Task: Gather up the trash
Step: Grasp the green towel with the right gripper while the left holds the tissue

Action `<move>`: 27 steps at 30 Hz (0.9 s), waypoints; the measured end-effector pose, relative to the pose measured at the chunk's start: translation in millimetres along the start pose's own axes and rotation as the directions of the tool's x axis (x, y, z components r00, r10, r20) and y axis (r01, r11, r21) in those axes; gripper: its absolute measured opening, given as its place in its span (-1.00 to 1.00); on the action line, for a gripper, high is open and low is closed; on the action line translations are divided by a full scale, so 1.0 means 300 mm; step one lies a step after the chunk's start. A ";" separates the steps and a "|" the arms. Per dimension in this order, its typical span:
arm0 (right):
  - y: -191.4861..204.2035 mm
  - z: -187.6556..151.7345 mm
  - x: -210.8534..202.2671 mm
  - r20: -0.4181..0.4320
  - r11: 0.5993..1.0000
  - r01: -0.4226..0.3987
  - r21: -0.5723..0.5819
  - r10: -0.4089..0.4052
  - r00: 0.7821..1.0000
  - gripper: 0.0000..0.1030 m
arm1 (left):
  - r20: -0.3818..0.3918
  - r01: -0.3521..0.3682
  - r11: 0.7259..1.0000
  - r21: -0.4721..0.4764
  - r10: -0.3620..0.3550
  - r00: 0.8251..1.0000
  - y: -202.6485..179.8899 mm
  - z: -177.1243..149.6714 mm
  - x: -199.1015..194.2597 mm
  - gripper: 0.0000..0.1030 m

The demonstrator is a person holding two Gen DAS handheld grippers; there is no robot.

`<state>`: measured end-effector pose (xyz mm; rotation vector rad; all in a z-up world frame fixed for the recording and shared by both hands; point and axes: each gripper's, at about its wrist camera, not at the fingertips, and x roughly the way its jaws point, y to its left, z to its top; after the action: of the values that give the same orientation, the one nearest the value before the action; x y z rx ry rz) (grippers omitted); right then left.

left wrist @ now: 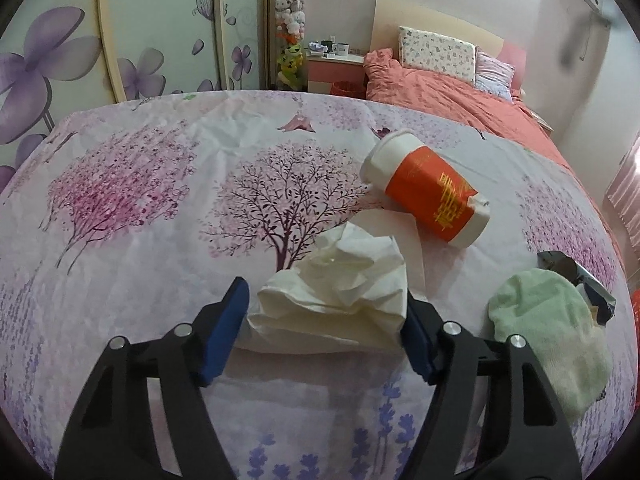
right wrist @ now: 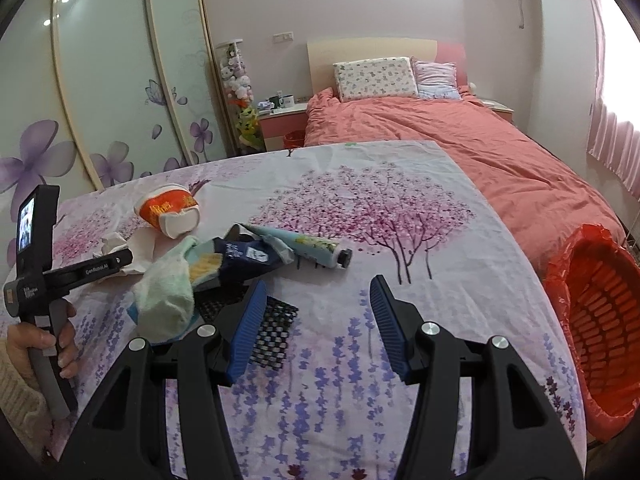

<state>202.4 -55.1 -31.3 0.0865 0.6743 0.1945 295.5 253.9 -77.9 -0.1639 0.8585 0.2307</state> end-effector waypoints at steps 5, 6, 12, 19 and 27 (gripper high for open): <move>0.057 0.020 0.010 -0.011 0.998 -0.065 0.011 0.065 0.998 0.06 | 0.015 -0.014 1.000 -0.007 0.014 1.000 0.043 -0.024 -0.036 0.33; 0.079 0.024 0.014 -0.016 0.996 -0.089 0.011 0.089 0.996 0.06 | 0.018 -0.017 1.000 -0.008 0.017 1.000 0.052 -0.025 -0.044 0.33; 0.238 0.029 0.047 -0.042 0.977 -0.206 -0.047 0.204 0.978 0.06 | 0.036 -0.036 0.999 -0.029 0.037 0.999 0.145 -0.047 -0.099 0.33; 0.351 0.025 0.154 -0.108 0.975 -0.192 -0.108 0.181 0.978 -0.01 | 0.048 -0.041 0.997 -0.060 0.044 0.998 0.234 -0.067 -0.145 0.33; 0.339 -0.005 0.179 -0.134 0.981 -0.148 -0.124 0.131 0.982 -0.64 | 0.053 -0.028 0.997 -0.067 0.032 0.998 0.252 -0.075 -0.161 0.33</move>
<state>227.1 55.5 -50.8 -0.0076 0.7789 0.3823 228.4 314.9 -59.2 -0.2061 0.8001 0.2909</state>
